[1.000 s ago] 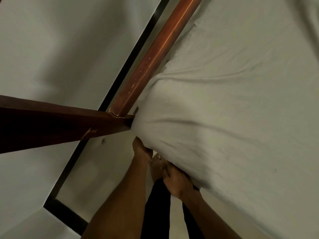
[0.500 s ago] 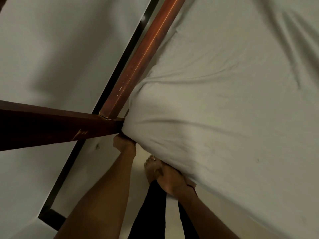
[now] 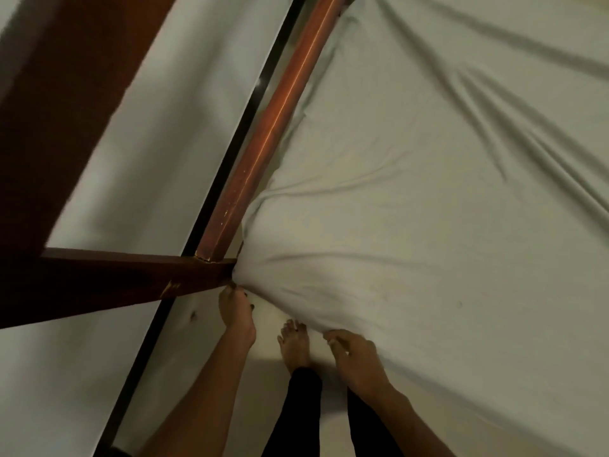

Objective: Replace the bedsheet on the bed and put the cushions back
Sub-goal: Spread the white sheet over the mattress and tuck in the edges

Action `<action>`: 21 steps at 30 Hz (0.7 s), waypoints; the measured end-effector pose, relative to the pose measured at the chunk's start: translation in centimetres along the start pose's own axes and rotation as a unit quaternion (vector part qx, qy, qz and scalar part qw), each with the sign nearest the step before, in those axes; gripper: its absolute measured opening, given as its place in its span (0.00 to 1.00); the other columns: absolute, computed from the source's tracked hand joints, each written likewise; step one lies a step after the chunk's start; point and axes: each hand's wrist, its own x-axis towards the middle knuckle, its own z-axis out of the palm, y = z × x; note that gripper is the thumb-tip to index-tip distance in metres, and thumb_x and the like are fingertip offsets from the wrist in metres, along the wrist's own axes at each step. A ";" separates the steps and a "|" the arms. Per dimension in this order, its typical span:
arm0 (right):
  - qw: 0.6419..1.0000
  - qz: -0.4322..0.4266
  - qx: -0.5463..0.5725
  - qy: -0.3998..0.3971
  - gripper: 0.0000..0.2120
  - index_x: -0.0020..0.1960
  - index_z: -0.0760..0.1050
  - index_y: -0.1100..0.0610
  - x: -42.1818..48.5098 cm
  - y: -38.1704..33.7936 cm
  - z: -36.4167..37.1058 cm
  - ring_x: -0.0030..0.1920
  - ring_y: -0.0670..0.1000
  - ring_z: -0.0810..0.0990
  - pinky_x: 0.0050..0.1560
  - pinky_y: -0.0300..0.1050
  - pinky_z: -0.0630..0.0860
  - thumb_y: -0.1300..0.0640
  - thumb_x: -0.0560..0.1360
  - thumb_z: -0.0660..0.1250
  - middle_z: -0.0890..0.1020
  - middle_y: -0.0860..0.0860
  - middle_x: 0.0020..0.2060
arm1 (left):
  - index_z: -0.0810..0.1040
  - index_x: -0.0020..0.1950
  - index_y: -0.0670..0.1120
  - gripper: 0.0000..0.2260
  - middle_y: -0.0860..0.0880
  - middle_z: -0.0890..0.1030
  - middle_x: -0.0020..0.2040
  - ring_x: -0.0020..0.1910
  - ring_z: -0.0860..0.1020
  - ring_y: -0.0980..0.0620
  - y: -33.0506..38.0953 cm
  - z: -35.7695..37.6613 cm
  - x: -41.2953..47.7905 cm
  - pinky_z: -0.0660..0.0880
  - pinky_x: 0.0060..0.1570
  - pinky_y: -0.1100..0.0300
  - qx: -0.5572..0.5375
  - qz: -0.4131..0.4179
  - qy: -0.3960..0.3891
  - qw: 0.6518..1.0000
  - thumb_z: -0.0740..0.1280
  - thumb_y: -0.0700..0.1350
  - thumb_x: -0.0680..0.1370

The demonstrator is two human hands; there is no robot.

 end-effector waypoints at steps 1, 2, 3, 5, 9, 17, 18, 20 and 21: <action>1.000 0.006 0.004 0.013 0.12 0.59 0.84 0.49 0.0 -0.2 -0.5 0.57 0.45 0.83 0.60 0.40 0.77 0.55 0.82 0.63 0.86 0.43 0.55 | 0.81 0.56 0.50 0.10 0.46 0.80 0.59 0.52 0.80 0.46 0.6 0.5 -0.7 0.78 0.56 0.47 0.031 0.050 0.028 0.998 0.61 0.46 0.79; 1.000 0.013 0.002 0.024 0.12 0.56 0.85 0.48 0.0 -0.8 -1.3 0.54 0.46 0.84 0.57 0.43 0.79 0.54 0.81 0.63 0.86 0.43 0.52 | 0.82 0.58 0.49 0.13 0.46 0.80 0.58 0.53 0.80 0.45 1.6 1.0 -1.8 0.78 0.54 0.48 0.060 0.099 0.048 0.992 0.62 0.44 0.77; 0.999 0.020 0.007 0.038 0.11 0.54 0.84 0.46 0.0 -1.5 -2.0 0.52 0.47 0.84 0.55 0.45 0.80 0.53 0.81 0.63 0.86 0.42 0.50 | 0.82 0.60 0.47 0.15 0.47 0.79 0.59 0.53 0.80 0.45 2.8 1.6 -3.1 0.77 0.53 0.50 0.072 0.142 0.062 0.985 0.63 0.41 0.76; 0.997 0.028 0.016 0.072 0.11 0.55 0.83 0.44 -0.1 -2.8 -3.7 0.51 0.46 0.84 0.53 0.45 0.80 0.51 0.80 0.62 0.86 0.41 0.50 | 0.82 0.58 0.45 0.13 0.49 0.76 0.60 0.53 0.78 0.49 4.7 2.9 -5.3 0.75 0.56 0.54 0.124 0.233 0.055 0.963 0.65 0.37 0.75; 0.991 0.012 -0.040 0.128 0.10 0.55 0.81 0.44 0.4 -4.4 -7.1 0.51 0.47 0.82 0.49 0.45 0.79 0.48 0.80 0.62 0.83 0.41 0.50 | 0.83 0.51 0.49 0.05 0.50 0.83 0.50 0.49 0.81 0.51 5.7 5.0 -7.0 0.77 0.53 0.56 0.318 0.312 -0.107 0.889 0.70 0.41 0.77; 0.982 0.055 -0.130 0.123 0.08 0.53 0.75 0.45 -2.4 2.2 -8.9 0.53 0.49 0.80 0.47 0.46 0.77 0.43 0.77 0.63 0.79 0.44 0.50 | 0.83 0.48 0.47 0.21 0.45 0.86 0.44 0.44 0.85 0.40 -0.2 2.2 -5.0 0.84 0.47 0.46 0.233 0.096 0.060 0.966 0.72 0.64 0.68; 0.979 0.032 -0.153 0.130 0.09 0.55 0.74 0.44 -2.8 3.0 -8.7 0.56 0.49 0.78 0.47 0.45 0.76 0.43 0.77 0.63 0.78 0.44 0.52 | 0.81 0.48 0.49 0.25 0.46 0.85 0.43 0.41 0.85 0.41 -1.5 1.6 -3.0 0.85 0.43 0.43 0.215 0.090 0.075 0.970 0.72 0.68 0.65; 0.970 -0.021 -0.196 0.141 0.12 0.57 0.74 0.44 -2.7 4.3 -7.8 0.55 0.50 0.78 0.44 0.45 0.77 0.43 0.76 0.64 0.76 0.45 0.52 | 0.79 0.48 0.50 0.27 0.47 0.85 0.44 0.38 0.85 0.43 -3.1 1.3 0.3 0.85 0.39 0.42 0.178 0.115 0.102 0.972 0.72 0.71 0.63; 0.965 -0.046 -0.212 0.149 0.12 0.56 0.74 0.45 -2.3 4.5 -7.4 0.52 0.51 0.78 0.41 0.45 0.78 0.43 0.74 0.66 0.76 0.46 0.50 | 0.78 0.48 0.50 0.26 0.46 0.85 0.45 0.39 0.86 0.43 -2.4 1.5 0.2 0.85 0.39 0.42 0.175 0.124 0.112 0.970 0.73 0.69 0.64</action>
